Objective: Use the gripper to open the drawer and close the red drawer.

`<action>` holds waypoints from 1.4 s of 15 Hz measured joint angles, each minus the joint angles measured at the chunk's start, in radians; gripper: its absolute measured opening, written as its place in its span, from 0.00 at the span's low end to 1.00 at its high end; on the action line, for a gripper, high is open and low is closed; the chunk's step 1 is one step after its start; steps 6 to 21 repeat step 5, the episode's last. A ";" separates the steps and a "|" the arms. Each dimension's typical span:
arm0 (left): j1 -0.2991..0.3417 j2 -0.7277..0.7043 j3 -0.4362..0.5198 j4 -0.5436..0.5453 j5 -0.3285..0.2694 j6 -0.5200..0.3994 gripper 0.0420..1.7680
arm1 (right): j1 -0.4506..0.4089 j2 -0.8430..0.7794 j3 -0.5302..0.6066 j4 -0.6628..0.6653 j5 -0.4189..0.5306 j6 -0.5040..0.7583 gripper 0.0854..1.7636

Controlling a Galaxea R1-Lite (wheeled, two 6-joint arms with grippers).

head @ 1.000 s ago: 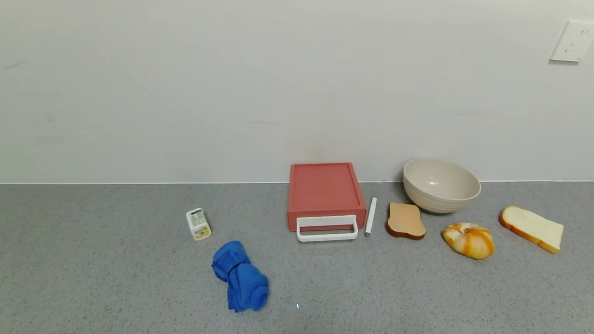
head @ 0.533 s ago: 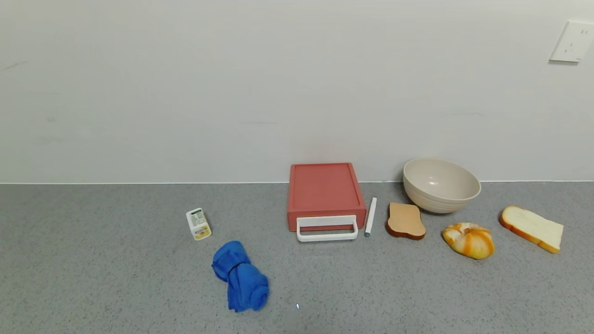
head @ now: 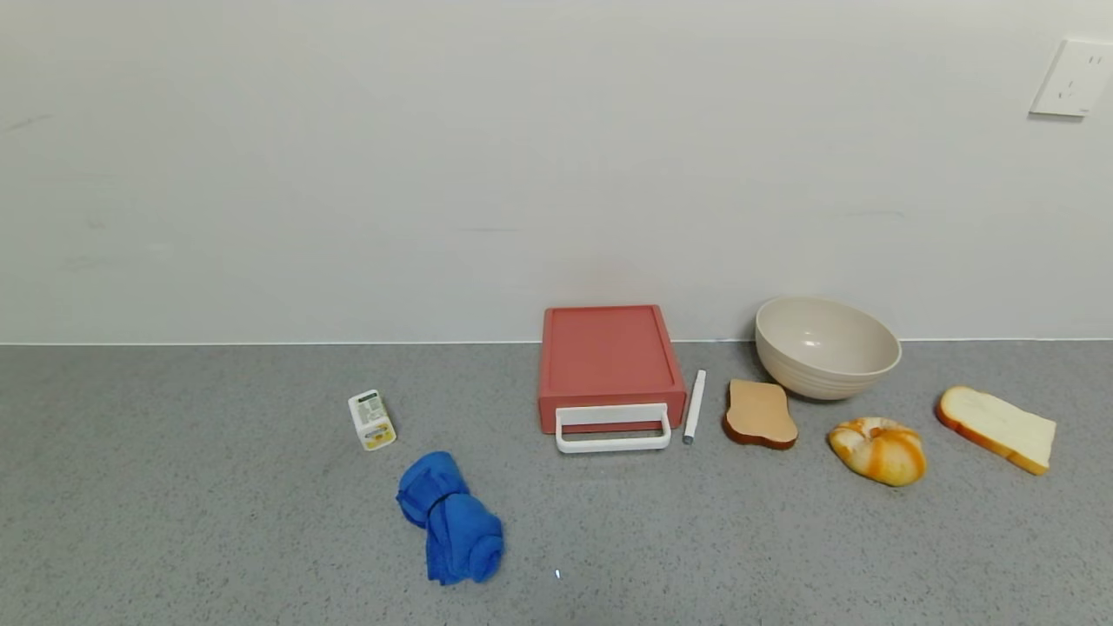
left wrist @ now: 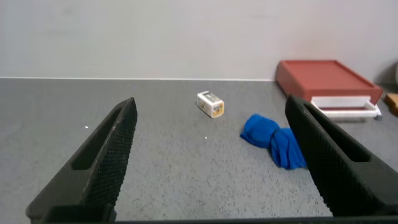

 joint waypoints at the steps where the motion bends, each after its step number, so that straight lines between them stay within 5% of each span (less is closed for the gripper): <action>1: 0.000 -0.001 0.064 -0.047 -0.010 0.003 0.97 | 0.000 0.000 0.000 0.000 -0.001 0.000 0.97; 5: 0.000 -0.002 0.165 0.013 -0.052 0.003 0.97 | 0.000 0.000 0.000 0.000 0.000 0.000 0.97; 21: 0.000 -0.002 0.165 0.013 -0.052 0.003 0.97 | 0.000 0.000 0.000 0.000 0.000 0.000 0.97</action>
